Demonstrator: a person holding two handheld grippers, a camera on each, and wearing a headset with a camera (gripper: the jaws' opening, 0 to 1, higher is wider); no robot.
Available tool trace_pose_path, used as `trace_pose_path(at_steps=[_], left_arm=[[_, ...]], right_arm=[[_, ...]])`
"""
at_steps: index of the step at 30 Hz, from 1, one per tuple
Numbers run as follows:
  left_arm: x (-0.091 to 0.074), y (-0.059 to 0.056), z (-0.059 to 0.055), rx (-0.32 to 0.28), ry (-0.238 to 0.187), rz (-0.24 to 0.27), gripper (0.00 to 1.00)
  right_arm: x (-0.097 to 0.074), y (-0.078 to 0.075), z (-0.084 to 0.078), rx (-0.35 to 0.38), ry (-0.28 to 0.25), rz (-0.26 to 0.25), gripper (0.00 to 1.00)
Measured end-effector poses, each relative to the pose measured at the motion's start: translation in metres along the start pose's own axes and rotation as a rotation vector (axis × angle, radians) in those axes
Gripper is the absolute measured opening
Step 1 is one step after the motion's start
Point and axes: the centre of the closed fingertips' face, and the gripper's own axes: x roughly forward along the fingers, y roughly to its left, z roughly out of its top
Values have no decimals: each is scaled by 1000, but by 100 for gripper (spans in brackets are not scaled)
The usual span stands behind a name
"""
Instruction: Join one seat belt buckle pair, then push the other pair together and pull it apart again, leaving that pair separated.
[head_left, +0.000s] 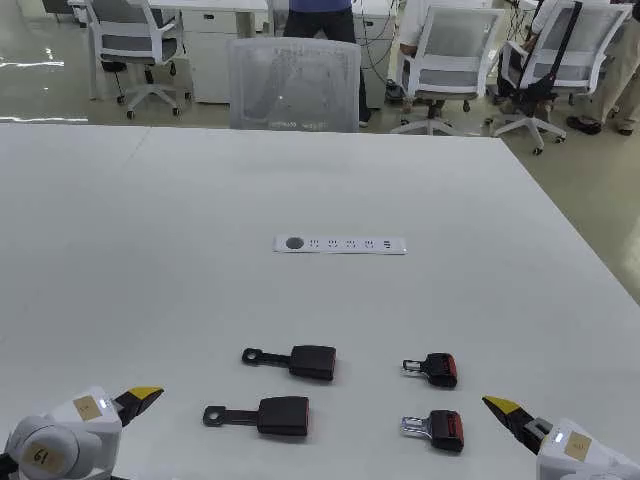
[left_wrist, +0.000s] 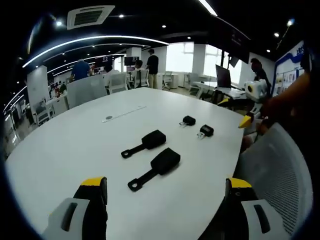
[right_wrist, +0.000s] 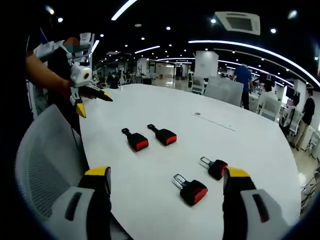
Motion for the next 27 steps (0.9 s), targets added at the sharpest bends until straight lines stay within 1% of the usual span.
trace_pose_path(at_steps=[3, 5, 9, 11, 12, 13, 15, 17, 21, 24, 27], left_arm=[[0, 2, 0, -6, -4, 2, 100], [-1, 6, 1, -9, -10, 11, 100], [-3, 10, 4, -21, -28, 13, 100], [-4, 11, 3, -16, -25, 9, 100], [-6, 12, 2, -2, -14, 15, 100], [-7, 14, 2, -3, -16, 19, 100], [-11, 18, 2, -21, -29, 22, 100], [-14, 22, 0, -29, -31, 31, 100], [-15, 21, 0, -40, -33, 30, 100], [-16, 20, 0, -43, -34, 20, 100], [-16, 17, -2, -39, -25, 1, 100]], right_arm=[[1, -4, 2, 12, -6, -7, 95], [1, -5, 4, 17, -10, -10, 95], [3, -5, 4, 8, -7, 0, 95], [3, -7, 5, 14, -4, 5, 95], [2, -8, 6, 19, -12, 1, 95], [1, -9, 7, 19, -18, 0, 95], [0, -10, 6, 14, -13, 2, 95], [-1, -10, 3, 7, -2, 6, 94], [-4, -10, 2, 12, -3, 12, 94], [-5, -9, 2, 12, -4, 22, 94], [-4, -3, 2, -6, -2, 51, 94]])
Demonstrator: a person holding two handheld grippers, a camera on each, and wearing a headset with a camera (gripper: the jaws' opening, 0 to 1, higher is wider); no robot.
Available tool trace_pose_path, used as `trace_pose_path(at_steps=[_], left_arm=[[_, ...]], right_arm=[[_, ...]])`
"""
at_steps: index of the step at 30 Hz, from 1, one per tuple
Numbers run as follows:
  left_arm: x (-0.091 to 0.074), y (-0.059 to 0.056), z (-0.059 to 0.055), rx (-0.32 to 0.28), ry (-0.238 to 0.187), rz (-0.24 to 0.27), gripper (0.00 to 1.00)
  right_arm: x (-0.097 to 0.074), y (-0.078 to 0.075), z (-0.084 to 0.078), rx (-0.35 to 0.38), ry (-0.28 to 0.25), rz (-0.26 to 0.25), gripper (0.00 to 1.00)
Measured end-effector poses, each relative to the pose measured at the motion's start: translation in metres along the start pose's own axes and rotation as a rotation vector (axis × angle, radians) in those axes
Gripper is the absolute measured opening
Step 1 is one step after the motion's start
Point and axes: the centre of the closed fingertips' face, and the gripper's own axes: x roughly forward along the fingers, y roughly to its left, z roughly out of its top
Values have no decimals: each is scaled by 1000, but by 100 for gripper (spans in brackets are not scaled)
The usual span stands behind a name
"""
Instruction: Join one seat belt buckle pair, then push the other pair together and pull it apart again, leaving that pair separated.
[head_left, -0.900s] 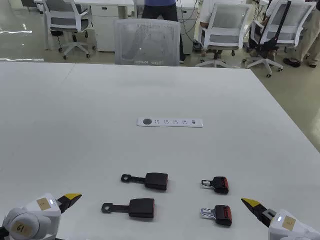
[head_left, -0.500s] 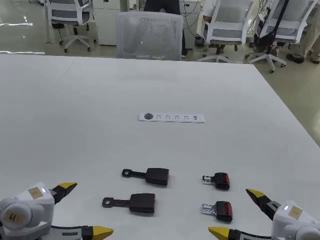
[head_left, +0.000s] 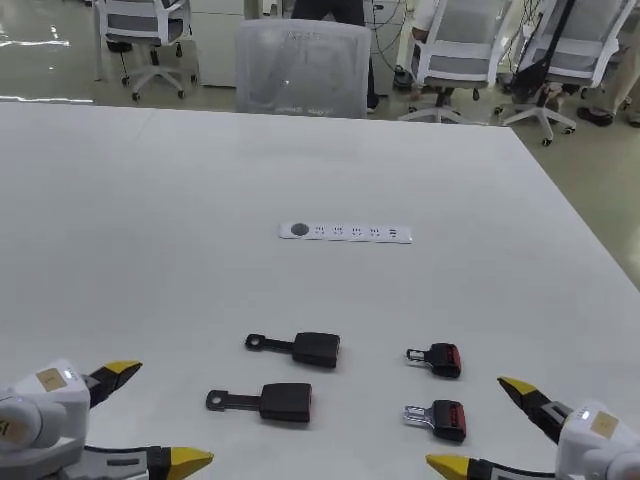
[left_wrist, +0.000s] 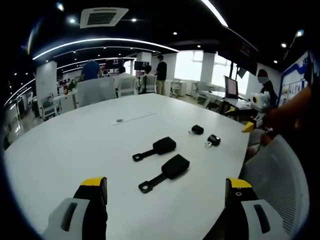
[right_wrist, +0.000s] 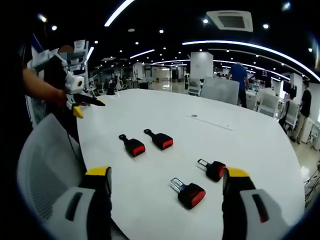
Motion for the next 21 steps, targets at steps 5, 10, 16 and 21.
trace_pose_path(at_steps=[5, 10, 16, 21], left_arm=[[1, -8, -2, 20, 14, -36, 100], [1, -10, -2, 20, 17, -43, 100], [1, -11, -4, 16, 24, -49, 100], [2, -12, -4, 20, 32, -50, 100]], right_arm=[[1, 9, 0, -30, 14, 41, 93], [-1, 12, 1, -40, 16, 57, 92], [-1, 16, -3, -38, 34, 81, 90], [-1, 19, -3, -38, 38, 92, 90]])
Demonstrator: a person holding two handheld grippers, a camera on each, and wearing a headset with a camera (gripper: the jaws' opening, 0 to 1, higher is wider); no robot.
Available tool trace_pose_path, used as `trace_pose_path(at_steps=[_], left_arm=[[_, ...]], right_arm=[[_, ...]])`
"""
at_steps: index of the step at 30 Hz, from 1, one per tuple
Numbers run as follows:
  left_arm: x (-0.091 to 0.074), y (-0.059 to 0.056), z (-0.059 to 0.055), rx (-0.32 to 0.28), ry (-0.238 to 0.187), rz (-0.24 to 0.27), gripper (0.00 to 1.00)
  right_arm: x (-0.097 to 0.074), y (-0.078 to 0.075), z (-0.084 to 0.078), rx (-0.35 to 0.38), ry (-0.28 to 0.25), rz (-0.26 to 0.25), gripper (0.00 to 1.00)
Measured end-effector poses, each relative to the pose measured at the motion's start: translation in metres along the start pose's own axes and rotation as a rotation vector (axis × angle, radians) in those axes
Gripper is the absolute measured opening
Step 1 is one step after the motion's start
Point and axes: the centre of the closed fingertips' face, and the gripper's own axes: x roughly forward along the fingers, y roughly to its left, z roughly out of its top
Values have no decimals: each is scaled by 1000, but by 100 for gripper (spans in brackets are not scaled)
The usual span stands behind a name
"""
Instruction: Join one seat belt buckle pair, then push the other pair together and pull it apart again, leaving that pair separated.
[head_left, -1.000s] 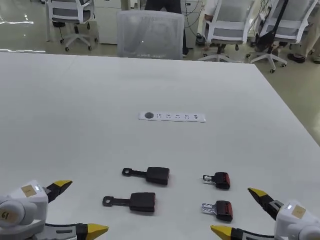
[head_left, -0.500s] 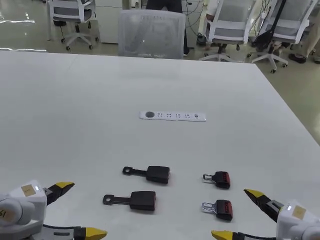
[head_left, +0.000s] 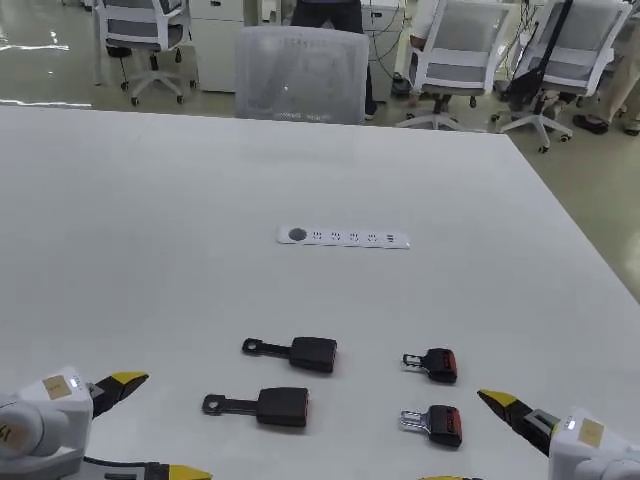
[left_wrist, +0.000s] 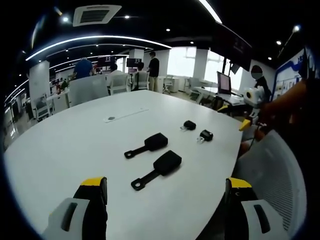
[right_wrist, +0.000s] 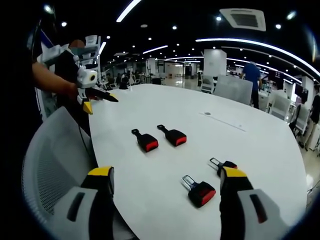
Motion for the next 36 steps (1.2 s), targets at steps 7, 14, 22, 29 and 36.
trace_pose_path(at_steps=[7, 14, 22, 29, 36], left_arm=[[2, -3, -2, 9, 14, -8, 100], [3, -4, -3, 10, 21, -10, 100], [4, -5, -3, 7, 22, -7, 100], [5, -6, -2, 3, 24, -8, 100], [14, -6, -3, 6, 33, -23, 99]], right_arm=[[3, 4, -2, -10, 9, 16, 90], [4, 5, -4, -4, 12, 20, 90], [4, 3, -6, -2, 16, 15, 89], [4, -1, -7, -6, 22, 0, 88], [5, -4, -13, -10, 41, -5, 87]])
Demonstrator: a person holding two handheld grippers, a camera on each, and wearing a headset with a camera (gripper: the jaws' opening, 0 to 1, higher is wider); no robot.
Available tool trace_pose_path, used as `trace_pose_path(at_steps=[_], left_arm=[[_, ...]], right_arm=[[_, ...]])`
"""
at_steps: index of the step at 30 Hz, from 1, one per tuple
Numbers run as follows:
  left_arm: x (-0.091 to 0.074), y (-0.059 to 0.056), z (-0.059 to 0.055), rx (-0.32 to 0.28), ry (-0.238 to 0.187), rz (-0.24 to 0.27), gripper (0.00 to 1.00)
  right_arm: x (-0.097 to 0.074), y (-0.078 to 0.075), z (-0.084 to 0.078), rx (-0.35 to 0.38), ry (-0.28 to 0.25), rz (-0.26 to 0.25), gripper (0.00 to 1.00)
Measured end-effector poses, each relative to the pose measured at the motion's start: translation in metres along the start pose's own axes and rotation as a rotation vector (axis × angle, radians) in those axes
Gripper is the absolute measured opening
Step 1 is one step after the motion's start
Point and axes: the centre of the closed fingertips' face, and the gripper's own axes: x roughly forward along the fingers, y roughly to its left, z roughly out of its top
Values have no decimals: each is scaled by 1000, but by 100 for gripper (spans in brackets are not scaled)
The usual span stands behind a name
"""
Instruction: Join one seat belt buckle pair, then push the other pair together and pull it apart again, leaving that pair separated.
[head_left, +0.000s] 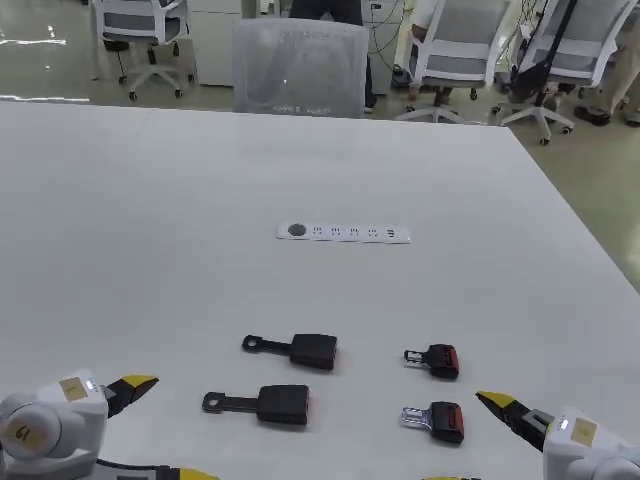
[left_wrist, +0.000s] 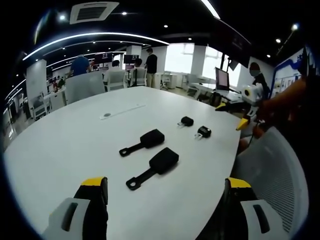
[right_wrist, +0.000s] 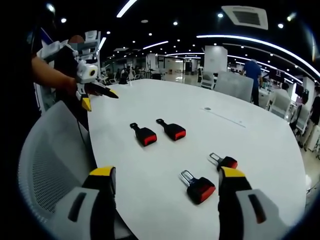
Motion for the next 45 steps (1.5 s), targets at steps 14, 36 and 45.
trace_pose_path(at_steps=[14, 36, 45], left_arm=[[25, 1, -2, 34, 47, -36, 97], [89, 12, -10, 109, 169, -118, 86], [120, 14, -15, 171, 221, -186, 79]], right_arm=[[9, -14, -16, -5, 52, 9, 84], [43, -50, -53, -4, 174, 84, 76], [53, -60, -68, -27, 228, 142, 70]])
